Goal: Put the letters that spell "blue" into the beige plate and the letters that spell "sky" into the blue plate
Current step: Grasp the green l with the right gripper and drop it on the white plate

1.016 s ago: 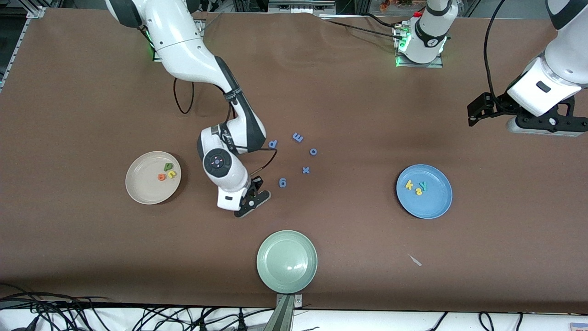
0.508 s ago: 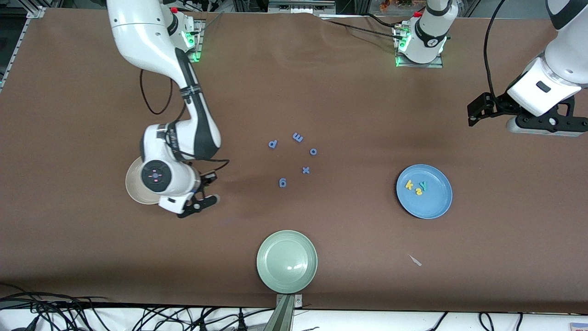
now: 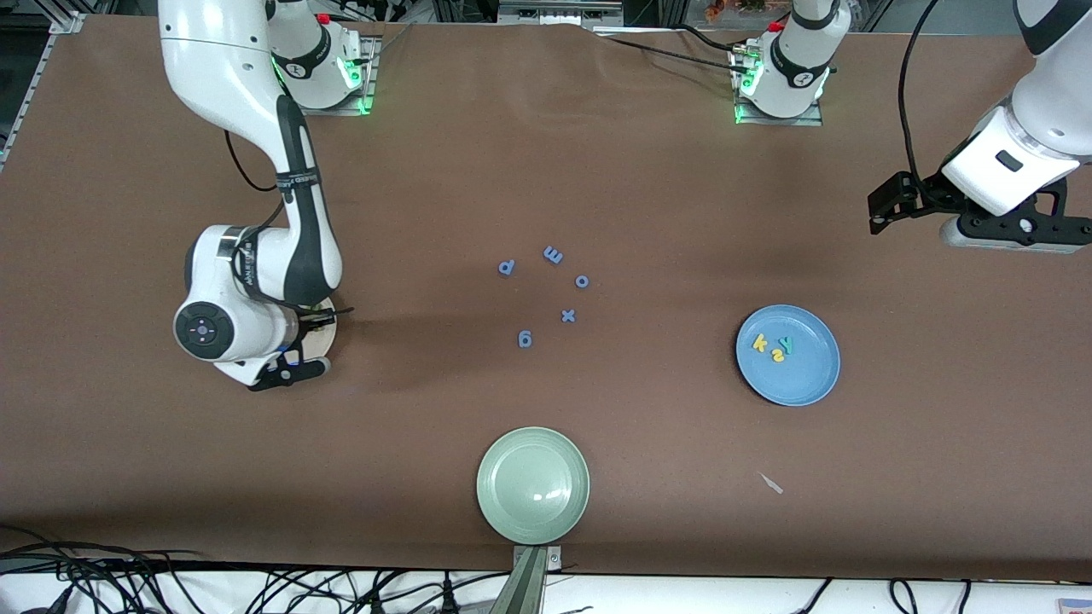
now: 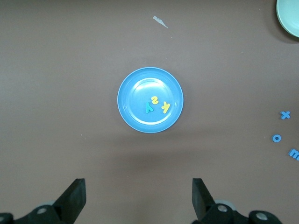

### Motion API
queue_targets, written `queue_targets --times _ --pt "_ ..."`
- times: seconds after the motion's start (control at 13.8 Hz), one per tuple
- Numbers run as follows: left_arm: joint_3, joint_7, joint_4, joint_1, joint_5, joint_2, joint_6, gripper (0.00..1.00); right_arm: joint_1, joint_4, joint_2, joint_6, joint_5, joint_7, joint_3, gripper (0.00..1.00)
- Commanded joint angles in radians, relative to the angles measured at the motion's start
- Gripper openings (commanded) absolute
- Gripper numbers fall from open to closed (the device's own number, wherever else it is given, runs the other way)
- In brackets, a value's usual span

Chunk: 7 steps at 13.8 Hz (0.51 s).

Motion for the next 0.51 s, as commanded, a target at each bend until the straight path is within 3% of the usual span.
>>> queue_targets --times 0.0,0.07,0.44 --pt "0.004 0.023 -0.006 0.001 -0.022 -0.007 0.006 1.0 0.009 -0.005 0.0 -0.01 -0.008 -0.002 -0.026 0.93" --pt "0.004 0.023 -0.006 0.001 -0.022 -0.007 0.006 1.0 0.011 0.0 -0.004 -0.01 -0.007 0.004 -0.026 1.0" --pt "0.004 0.023 -0.006 0.001 -0.022 -0.007 0.006 1.0 0.023 0.126 -0.015 -0.117 0.004 0.07 -0.025 1.0"
